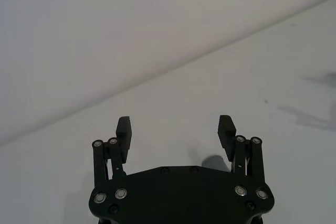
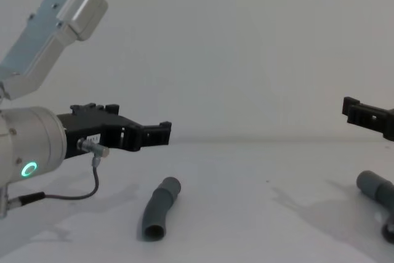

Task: Use both hands to pick up one end of the pipe from the table, align the ends, and insert them.

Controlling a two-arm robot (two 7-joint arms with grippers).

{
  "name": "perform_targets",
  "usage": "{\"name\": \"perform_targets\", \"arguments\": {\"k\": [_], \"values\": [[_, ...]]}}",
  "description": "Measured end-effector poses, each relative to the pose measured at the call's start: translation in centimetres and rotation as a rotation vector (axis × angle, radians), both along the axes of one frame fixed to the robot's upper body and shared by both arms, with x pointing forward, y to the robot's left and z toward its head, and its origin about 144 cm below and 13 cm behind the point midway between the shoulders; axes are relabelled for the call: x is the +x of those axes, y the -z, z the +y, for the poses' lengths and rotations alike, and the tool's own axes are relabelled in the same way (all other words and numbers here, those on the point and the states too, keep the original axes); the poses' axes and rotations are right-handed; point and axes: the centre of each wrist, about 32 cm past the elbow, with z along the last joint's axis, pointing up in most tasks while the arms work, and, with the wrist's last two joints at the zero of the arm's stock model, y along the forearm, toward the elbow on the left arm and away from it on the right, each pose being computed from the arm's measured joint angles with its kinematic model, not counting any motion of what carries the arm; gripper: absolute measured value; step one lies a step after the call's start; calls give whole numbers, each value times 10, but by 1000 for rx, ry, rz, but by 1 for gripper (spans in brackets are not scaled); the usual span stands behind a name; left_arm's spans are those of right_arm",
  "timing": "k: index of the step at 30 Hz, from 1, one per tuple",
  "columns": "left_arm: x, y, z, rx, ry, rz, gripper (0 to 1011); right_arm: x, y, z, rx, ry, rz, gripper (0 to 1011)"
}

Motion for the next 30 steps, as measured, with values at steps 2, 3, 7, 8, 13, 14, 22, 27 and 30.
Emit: {"name": "perform_targets", "arguments": {"k": [2,3,7,8,13,14,22,27,30], "values": [[-1,-3,0,5,2,29,1000,0,0,0,0,0,0,1004],[-2,-5,-1,11,4,53,1000,0,0,0,0,0,0,1003],[-4,-10,-2,27,7,90,1000,0,0,0,0,0,0,1004],[-4,-11,-2,32,7,103,1000,0,0,0,0,0,0,1003],[-7,-17,-5,67,17,159,1001,0,0,0,0,0,0,1003],[-7,-18,-5,72,17,167,1000,0,0,0,0,0,0,1004],[-7,-25,-10,118,27,229,1001,0,0,0,0,0,0,1004],[-5,-28,-13,136,28,249,1000,0,0,0,0,0,0,1004],[-4,-29,-14,143,29,260,1000,0,0,0,0,0,0,1004]]}}
